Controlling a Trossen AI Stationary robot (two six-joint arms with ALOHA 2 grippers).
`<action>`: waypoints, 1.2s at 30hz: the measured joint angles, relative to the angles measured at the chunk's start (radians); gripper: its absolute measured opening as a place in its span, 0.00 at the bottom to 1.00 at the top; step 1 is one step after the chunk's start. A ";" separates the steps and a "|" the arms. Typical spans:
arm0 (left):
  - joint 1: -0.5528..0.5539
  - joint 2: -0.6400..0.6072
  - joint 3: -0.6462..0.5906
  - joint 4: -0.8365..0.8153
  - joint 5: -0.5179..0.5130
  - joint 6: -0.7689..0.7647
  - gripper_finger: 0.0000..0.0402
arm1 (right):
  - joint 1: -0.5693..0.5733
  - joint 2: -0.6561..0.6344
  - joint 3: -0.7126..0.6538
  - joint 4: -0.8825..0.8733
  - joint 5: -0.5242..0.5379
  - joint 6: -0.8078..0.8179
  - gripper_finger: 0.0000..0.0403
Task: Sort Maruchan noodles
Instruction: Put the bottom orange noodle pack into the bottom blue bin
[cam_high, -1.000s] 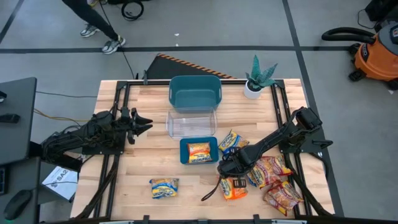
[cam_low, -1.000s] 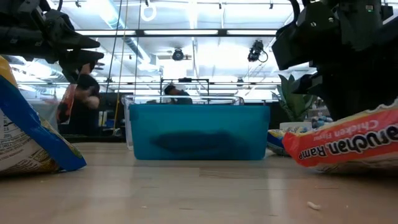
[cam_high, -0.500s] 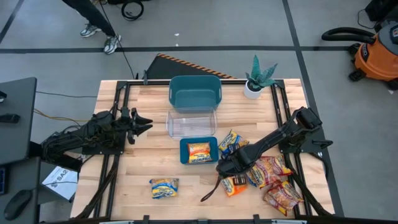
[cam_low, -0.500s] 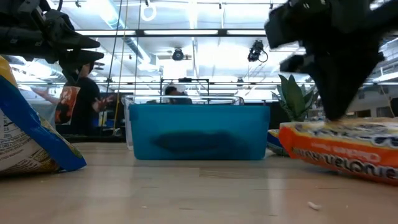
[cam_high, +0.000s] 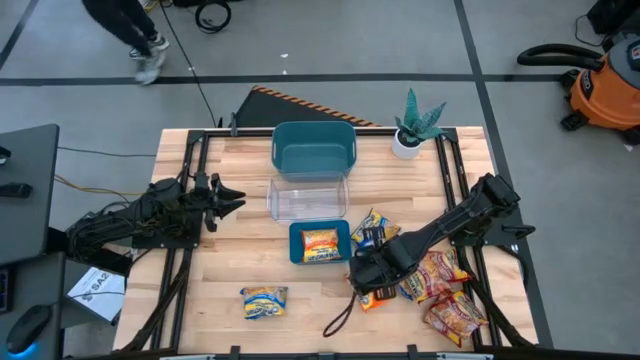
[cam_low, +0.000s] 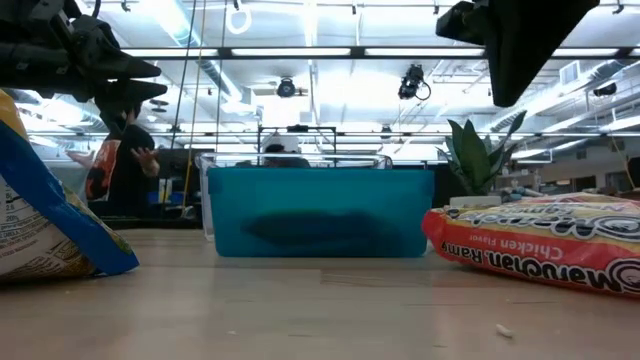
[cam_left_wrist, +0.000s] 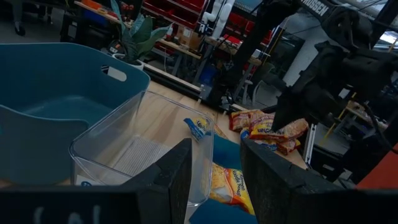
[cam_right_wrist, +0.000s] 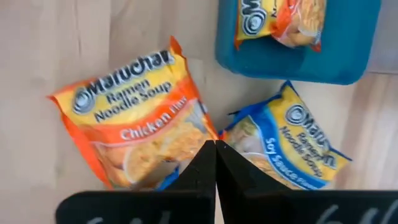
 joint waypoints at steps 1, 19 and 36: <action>0.000 0.000 0.000 0.000 0.000 0.000 0.35 | 0.003 0.000 -0.008 0.021 -0.004 0.003 0.03; 0.000 0.000 0.000 0.000 0.000 0.000 0.35 | 0.006 0.001 -0.205 0.581 -0.080 0.020 0.47; 0.000 0.000 0.000 0.000 0.000 0.000 0.35 | -0.026 0.266 0.130 0.255 -0.056 -0.093 0.39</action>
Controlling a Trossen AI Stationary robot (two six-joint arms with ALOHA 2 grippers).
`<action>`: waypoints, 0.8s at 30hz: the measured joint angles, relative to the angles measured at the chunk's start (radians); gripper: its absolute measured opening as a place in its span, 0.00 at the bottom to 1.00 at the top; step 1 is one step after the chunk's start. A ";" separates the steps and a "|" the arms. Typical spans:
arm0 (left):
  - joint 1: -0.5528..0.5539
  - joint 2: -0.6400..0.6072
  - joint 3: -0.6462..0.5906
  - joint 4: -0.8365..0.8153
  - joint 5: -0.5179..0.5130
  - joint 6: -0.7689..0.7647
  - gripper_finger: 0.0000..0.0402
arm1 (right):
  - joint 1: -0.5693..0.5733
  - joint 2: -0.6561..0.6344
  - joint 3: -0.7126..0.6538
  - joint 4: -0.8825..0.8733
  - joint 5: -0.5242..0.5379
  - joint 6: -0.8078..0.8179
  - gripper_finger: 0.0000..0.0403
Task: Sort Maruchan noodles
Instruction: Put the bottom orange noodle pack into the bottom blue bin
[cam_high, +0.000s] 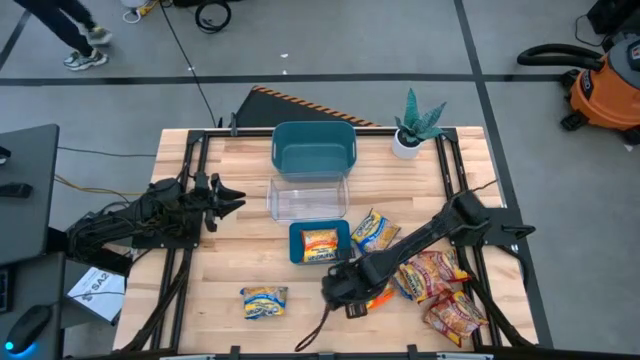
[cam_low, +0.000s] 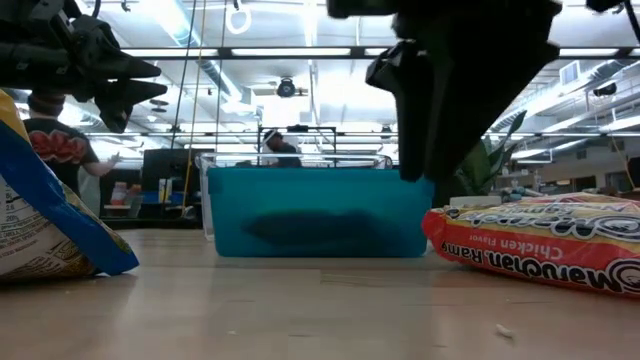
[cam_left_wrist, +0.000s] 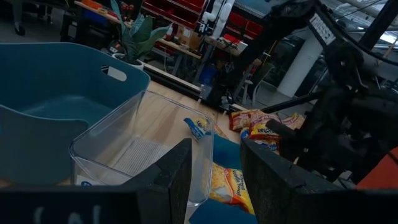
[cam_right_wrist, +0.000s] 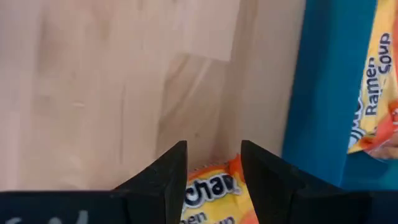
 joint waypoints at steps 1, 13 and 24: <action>0.000 0.000 0.000 0.000 0.000 0.000 0.35 | -0.004 0.021 0.026 -0.039 0.005 -0.009 0.39; 0.000 0.000 0.000 0.000 0.000 0.000 0.35 | -0.019 0.101 0.062 -0.162 0.015 -0.108 0.31; 0.000 0.000 0.000 0.000 0.000 0.000 0.35 | -0.006 0.092 0.062 -0.177 0.008 -0.127 0.03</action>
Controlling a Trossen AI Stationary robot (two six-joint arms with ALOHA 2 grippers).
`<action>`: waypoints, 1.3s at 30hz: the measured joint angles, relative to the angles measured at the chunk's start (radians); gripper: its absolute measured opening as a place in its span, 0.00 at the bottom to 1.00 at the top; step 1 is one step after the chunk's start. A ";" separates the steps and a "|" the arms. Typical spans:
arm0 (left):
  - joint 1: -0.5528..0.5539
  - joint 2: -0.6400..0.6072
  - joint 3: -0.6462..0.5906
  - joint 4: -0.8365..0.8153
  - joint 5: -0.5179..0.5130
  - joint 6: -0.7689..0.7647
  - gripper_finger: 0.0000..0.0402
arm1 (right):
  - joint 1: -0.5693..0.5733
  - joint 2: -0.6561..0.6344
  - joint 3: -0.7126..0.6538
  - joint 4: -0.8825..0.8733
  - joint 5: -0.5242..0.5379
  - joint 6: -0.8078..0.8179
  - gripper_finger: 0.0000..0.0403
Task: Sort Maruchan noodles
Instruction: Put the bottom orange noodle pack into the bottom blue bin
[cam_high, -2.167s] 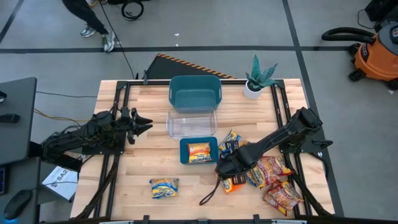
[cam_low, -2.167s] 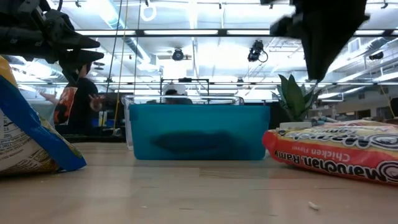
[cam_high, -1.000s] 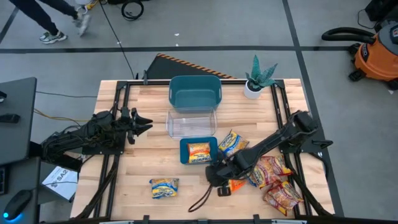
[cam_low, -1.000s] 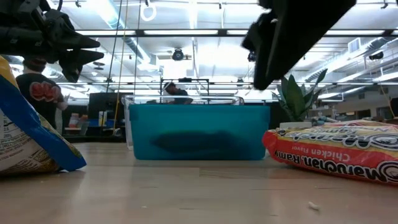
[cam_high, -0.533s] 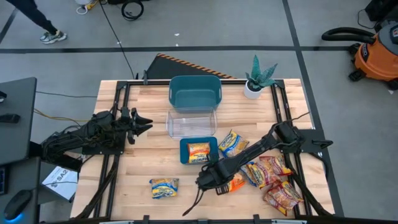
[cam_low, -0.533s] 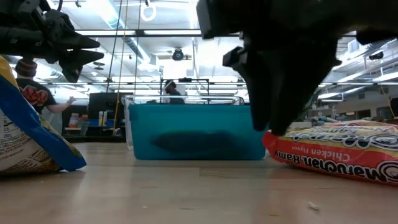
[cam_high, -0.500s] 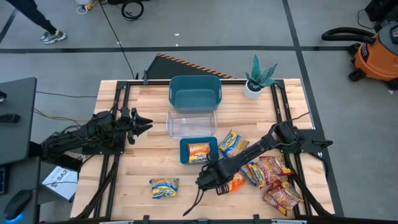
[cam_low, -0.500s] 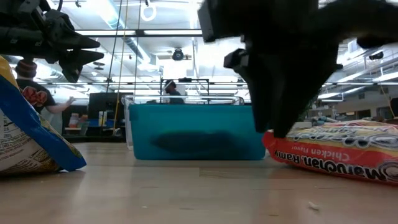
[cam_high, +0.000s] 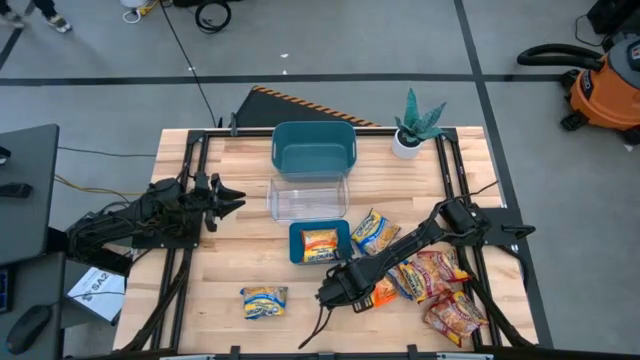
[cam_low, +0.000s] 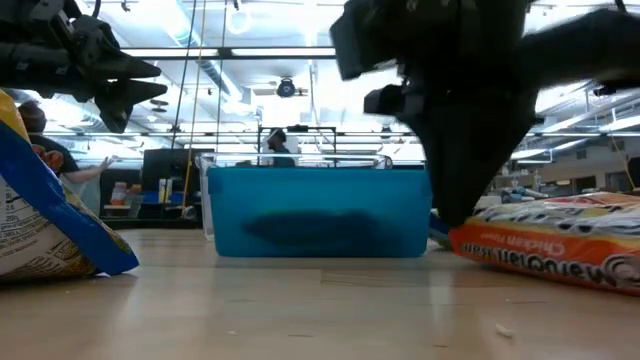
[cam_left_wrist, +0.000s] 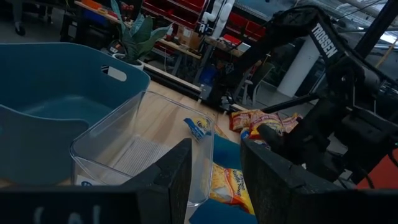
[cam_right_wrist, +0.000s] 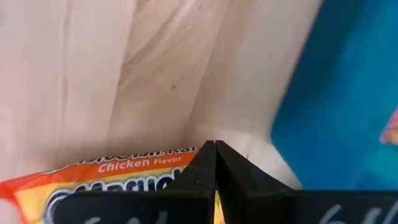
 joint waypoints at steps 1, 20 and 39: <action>0.000 0.000 0.000 0.000 0.000 -0.001 0.35 | 0.004 -0.009 0.000 -0.002 -0.003 0.005 0.03; 0.000 0.000 0.000 0.000 0.000 0.000 0.35 | 0.026 -0.147 -0.028 0.038 0.029 0.087 0.23; 0.000 0.000 0.000 0.000 0.000 0.000 0.35 | -0.008 -0.143 -0.283 0.296 -0.030 -0.025 0.20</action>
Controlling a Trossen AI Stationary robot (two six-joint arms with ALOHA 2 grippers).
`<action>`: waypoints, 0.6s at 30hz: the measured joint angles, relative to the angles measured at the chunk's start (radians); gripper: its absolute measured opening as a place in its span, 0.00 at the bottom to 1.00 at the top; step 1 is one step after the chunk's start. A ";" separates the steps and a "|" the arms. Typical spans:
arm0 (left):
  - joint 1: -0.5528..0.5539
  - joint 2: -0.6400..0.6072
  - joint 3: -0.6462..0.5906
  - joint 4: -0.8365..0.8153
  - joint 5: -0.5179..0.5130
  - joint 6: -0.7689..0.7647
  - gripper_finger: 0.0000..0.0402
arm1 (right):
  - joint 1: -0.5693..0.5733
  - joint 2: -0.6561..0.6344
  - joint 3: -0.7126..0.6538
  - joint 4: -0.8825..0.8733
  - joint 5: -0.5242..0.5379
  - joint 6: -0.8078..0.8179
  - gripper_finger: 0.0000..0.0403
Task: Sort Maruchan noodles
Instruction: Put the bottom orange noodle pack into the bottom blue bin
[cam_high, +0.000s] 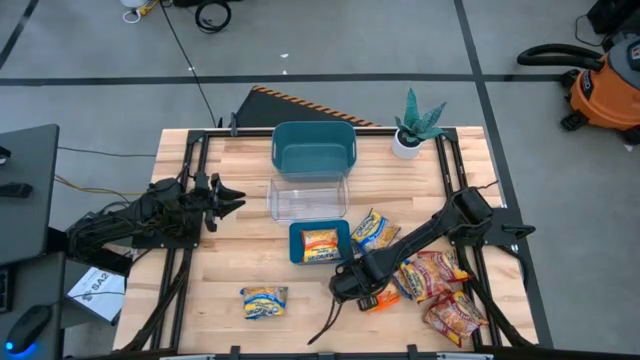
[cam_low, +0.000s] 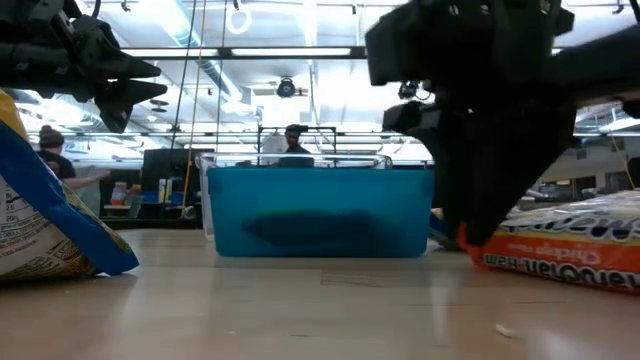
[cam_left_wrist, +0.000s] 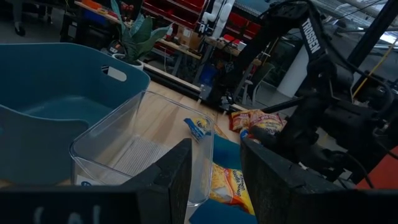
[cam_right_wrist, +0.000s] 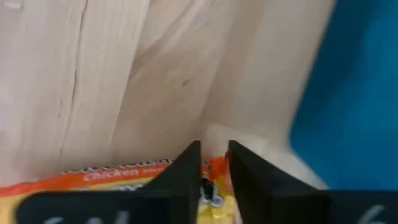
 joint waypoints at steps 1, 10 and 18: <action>0.000 0.000 0.000 0.000 0.000 0.000 0.35 | 0.000 0.000 -0.005 0.000 -0.017 0.000 0.16; 0.000 0.000 0.000 0.000 0.000 0.000 0.35 | 0.002 -0.031 -0.007 -0.015 -0.044 0.024 0.01; 0.000 0.000 0.000 0.000 0.000 0.000 0.35 | 0.003 -0.154 -0.007 -0.027 0.018 0.073 0.01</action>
